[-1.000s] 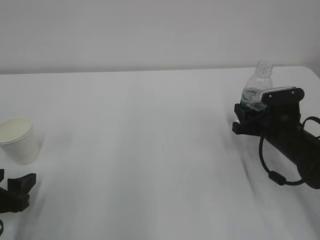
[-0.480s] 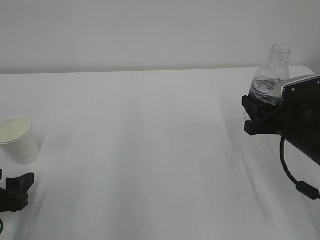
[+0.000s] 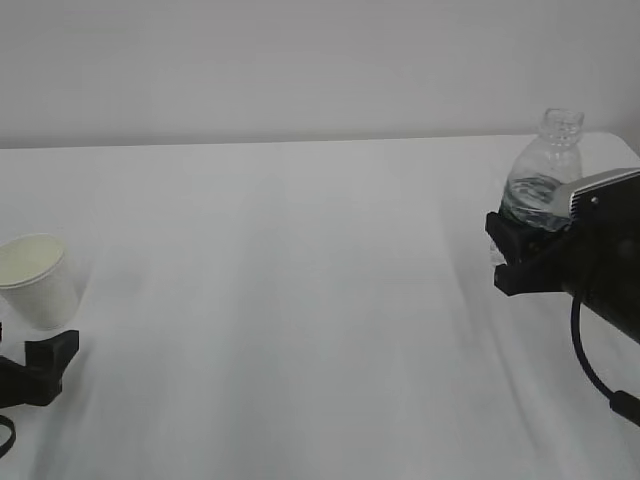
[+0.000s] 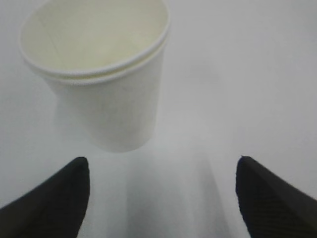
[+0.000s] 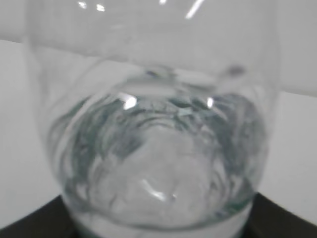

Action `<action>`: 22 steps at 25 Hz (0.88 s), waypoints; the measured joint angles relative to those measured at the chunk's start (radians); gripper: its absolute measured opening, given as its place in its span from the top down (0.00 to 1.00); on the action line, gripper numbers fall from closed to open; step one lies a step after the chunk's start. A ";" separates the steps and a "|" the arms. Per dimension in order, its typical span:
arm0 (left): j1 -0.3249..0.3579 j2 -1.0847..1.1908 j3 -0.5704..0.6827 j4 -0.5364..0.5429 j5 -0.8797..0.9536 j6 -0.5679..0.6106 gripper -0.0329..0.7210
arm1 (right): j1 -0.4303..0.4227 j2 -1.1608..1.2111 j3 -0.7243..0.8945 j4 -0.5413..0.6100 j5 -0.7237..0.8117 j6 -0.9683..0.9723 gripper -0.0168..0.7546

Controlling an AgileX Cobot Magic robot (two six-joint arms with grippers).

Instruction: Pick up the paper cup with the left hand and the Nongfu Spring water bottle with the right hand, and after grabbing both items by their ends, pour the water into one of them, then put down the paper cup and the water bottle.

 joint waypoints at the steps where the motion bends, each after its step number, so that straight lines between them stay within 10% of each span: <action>1: 0.000 0.000 -0.011 -0.004 0.000 -0.002 0.04 | 0.000 0.000 0.002 -0.001 0.000 0.000 0.46; 22: 0.000 0.055 -0.149 -0.129 0.000 -0.031 0.04 | 0.000 0.000 0.006 -0.002 0.002 -0.001 0.46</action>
